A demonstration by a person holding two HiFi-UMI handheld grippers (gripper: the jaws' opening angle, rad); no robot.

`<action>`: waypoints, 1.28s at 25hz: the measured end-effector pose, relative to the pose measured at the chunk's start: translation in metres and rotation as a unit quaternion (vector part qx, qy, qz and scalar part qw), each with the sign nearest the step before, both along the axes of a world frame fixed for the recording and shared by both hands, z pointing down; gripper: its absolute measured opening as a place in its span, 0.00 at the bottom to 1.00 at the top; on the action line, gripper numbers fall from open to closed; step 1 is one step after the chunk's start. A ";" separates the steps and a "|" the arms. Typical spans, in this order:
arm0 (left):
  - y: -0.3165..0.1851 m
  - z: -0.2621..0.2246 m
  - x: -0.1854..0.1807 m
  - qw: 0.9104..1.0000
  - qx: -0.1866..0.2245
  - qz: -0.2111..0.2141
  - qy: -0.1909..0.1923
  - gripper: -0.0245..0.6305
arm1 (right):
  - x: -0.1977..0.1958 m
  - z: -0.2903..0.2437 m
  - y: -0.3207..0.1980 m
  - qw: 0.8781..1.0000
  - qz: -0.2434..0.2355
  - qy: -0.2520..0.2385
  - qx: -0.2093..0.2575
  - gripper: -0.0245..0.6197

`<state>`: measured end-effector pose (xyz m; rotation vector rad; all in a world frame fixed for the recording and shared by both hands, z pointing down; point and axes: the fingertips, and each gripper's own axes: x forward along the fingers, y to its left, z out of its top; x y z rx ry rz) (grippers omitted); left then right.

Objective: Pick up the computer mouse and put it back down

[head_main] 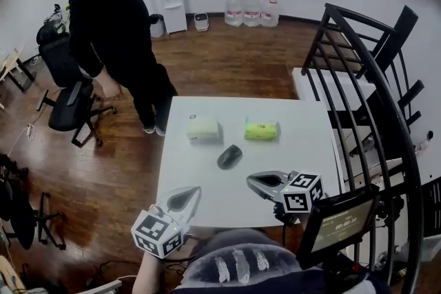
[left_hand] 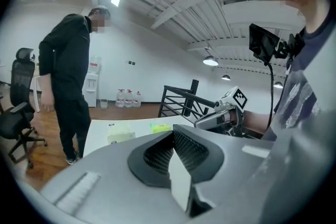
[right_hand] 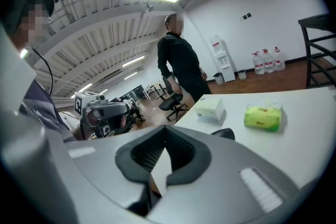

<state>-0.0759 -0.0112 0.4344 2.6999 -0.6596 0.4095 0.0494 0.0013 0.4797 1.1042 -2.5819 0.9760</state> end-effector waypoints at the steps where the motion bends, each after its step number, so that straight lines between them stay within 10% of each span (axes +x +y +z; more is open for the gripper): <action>1: 0.001 0.001 -0.002 1.000 0.000 -0.001 -0.002 0.06 | 0.000 0.000 0.001 1.000 0.004 -0.004 0.000 0.05; 17: -0.007 0.015 0.021 0.998 -0.012 0.053 0.014 0.06 | 0.013 0.002 0.010 0.998 0.068 0.008 0.004 0.05; 32: -0.011 0.024 0.045 0.994 0.024 0.074 -0.080 0.06 | 0.037 0.004 0.018 0.996 0.093 -0.010 -0.007 0.05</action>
